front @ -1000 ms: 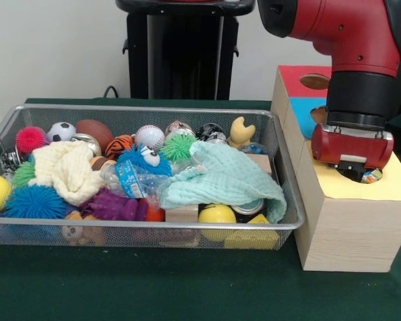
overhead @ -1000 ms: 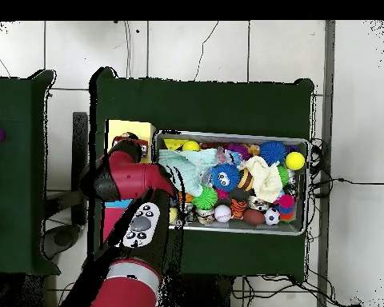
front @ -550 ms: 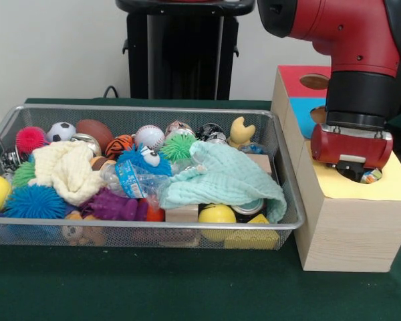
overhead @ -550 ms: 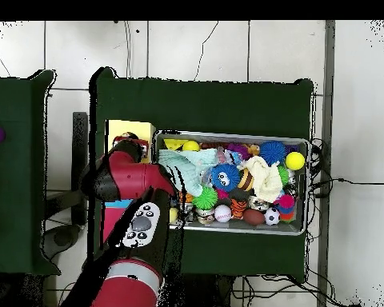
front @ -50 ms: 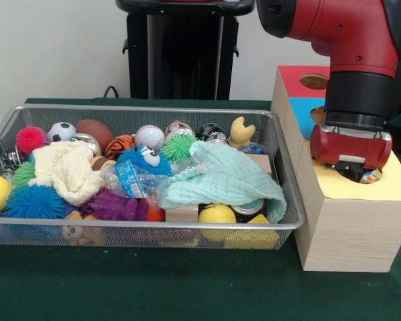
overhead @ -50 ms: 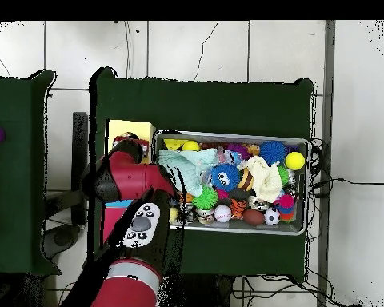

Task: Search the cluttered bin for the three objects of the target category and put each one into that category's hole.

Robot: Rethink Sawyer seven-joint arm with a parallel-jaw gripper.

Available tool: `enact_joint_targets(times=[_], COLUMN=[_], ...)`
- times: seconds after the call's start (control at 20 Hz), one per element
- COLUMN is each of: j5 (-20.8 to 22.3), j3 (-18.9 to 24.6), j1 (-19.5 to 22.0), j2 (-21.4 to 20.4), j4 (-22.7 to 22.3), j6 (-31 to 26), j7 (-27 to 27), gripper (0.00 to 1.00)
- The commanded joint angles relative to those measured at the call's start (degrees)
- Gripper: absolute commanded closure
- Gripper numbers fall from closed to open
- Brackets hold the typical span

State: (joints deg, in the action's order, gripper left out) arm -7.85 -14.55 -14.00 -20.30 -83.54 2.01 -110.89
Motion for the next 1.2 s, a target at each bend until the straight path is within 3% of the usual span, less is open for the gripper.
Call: enact_joint_targets(times=[0.05,0.45,0.9,1.2], j5=[4.9,4.9,4.7,5.5], j3=[6.4,6.8,7.7,8.5], j1=[5.6,5.4,5.7,6.7], j2=[7.7,6.6,0.5,-0.6], j4=[-5.0,-5.7,-9.8,-11.1], j6=[2.2,1.4,-4.1,-3.6], j7=[-6.0,-7.1,-6.3,-5.9], gripper=[1.00,1.00,1.00,1.00])
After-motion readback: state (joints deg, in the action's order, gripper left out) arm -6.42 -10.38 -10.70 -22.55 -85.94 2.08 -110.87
